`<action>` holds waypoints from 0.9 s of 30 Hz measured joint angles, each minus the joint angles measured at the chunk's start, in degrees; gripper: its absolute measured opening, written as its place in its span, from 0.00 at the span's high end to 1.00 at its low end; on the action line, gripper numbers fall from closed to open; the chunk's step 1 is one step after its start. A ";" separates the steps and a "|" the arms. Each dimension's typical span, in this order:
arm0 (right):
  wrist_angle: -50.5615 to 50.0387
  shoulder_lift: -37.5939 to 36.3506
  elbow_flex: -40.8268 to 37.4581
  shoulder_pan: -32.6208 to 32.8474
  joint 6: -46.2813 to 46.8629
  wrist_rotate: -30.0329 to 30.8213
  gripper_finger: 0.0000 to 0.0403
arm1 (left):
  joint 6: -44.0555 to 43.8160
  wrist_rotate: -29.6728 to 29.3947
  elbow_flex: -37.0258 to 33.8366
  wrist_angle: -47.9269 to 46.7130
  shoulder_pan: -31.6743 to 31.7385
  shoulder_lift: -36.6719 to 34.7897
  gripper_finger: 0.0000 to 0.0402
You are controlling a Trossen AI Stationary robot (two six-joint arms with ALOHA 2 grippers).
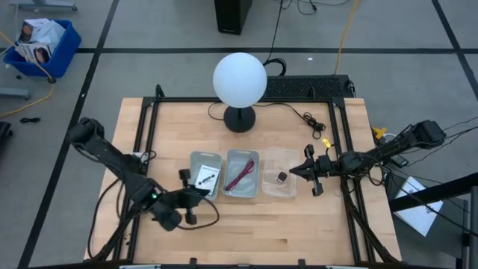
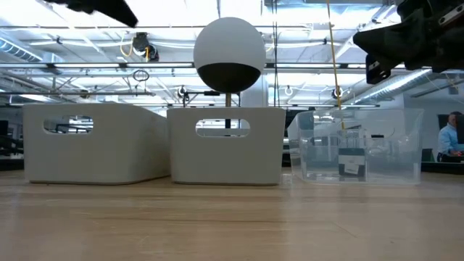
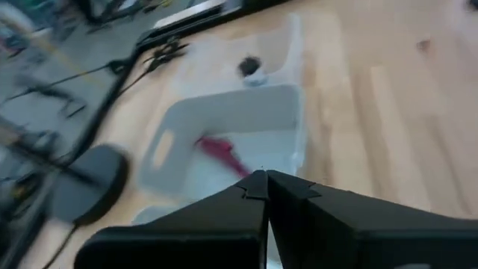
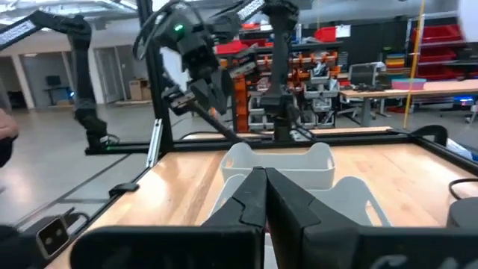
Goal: Pick and place items into bin
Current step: Return to Home Position
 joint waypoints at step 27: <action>-48.32 -17.68 25.20 -6.44 -16.44 4.17 1.00 | 40.47 22.20 -8.82 26.56 24.82 -21.51 0.99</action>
